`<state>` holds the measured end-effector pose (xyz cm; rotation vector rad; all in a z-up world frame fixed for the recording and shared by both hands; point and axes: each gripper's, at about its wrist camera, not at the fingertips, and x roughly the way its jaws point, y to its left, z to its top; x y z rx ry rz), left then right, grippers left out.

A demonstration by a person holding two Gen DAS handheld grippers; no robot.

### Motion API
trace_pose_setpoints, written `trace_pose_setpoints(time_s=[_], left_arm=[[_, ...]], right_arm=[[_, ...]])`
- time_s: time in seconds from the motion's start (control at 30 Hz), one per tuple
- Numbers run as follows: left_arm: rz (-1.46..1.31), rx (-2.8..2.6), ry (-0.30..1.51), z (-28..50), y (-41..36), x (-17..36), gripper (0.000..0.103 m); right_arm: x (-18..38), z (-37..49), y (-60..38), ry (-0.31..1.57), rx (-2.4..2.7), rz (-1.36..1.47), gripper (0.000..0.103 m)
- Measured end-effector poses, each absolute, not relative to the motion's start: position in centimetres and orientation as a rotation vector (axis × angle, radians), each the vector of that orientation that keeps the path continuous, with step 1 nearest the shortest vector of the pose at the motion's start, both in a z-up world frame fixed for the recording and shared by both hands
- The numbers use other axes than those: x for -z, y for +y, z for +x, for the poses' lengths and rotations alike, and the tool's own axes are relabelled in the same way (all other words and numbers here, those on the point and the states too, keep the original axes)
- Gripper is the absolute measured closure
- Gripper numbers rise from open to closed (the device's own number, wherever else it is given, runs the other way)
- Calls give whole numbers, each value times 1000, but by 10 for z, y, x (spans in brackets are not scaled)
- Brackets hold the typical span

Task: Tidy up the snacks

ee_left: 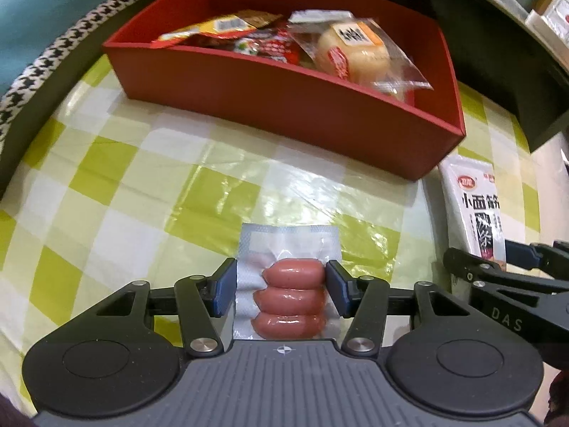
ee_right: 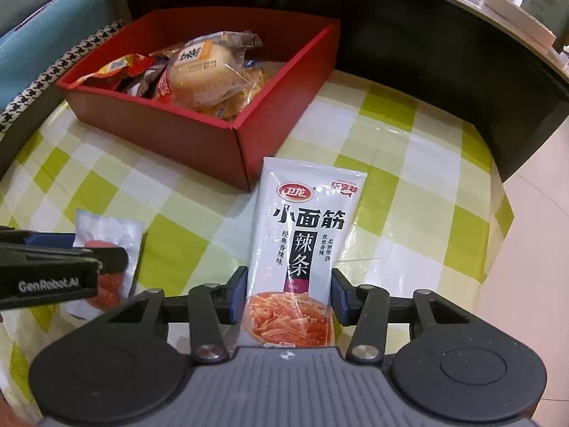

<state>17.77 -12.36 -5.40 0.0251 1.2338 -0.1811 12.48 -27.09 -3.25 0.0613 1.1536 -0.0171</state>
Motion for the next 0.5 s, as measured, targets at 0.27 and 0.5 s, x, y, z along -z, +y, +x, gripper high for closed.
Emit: trace_pose_setpoints(time_s=[0.27,0.5], left_arm=[[-14,182,1213,181,-114,44,42],[-37,193,1199,182,-112,36,42]], right_arm=[[24,129,-277,1108,15,104,56],[11,128,-279,1065,16,120,56]])
